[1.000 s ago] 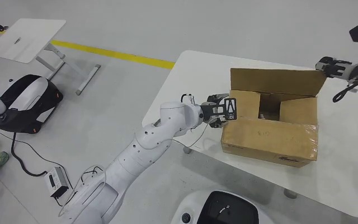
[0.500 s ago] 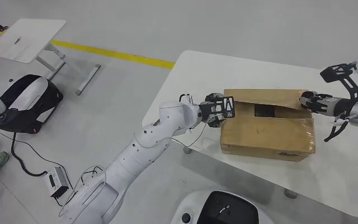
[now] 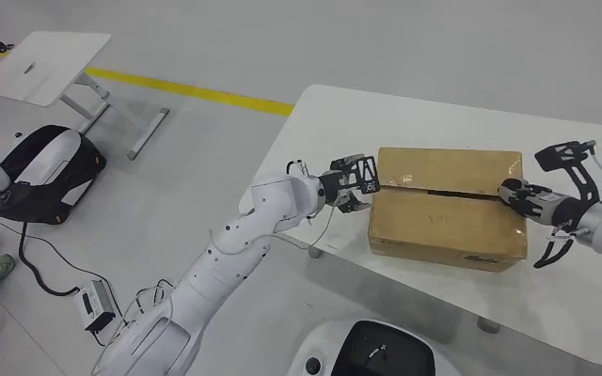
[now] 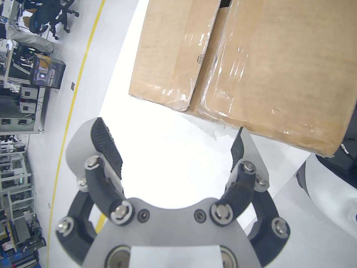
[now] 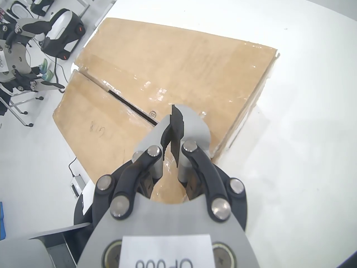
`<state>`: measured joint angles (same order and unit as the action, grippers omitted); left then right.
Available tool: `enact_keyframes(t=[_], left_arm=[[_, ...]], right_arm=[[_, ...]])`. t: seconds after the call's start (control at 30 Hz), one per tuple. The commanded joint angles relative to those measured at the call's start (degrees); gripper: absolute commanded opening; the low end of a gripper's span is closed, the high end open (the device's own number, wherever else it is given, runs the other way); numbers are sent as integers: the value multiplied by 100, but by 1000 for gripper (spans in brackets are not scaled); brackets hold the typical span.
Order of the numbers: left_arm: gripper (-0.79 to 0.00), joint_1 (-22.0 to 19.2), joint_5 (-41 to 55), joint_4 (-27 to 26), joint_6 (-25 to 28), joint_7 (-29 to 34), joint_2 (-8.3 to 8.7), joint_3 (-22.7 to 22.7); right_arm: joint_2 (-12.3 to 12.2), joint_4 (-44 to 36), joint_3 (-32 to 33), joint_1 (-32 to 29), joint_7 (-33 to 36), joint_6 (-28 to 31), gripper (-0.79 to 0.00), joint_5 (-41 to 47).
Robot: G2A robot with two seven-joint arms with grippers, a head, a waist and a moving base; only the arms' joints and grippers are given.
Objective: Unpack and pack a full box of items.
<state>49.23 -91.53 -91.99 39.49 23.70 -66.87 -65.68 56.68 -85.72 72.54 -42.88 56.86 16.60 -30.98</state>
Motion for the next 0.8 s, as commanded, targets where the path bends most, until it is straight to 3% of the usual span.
enact_keyframes(t=[0.0,0.2,0.37,0.4,0.47,0.57,0.63,0.77], left_arm=[[0,92,64,-24,39,120,16,-60],[0,325,348,-212,443,650,84,-259],[0,435,202,-183,264,937,108,-300],[-52,420,199,-148,200,959,103,-280],[-249,367,219,-96,95,986,89,-233],[-468,271,181,-10,-21,1016,70,-151],[-779,209,160,74,-90,1020,57,-93],[-785,80,158,312,-214,1010,14,80]], right_arm=[[-20,-73,-1,-69,-89,89,-785,-245],[-49,-226,23,-316,-638,341,-785,-590],[-71,-426,192,-530,-1257,479,-785,-621],[-75,-503,269,-577,-1482,499,-785,-615],[-93,-635,441,-687,-1842,457,-785,-728],[-122,-787,783,-884,-2388,183,-785,-903],[-139,-777,1001,-1017,-2606,-24,-785,-965],[-168,-649,1146,-1196,-2789,-311,-785,-1505]])
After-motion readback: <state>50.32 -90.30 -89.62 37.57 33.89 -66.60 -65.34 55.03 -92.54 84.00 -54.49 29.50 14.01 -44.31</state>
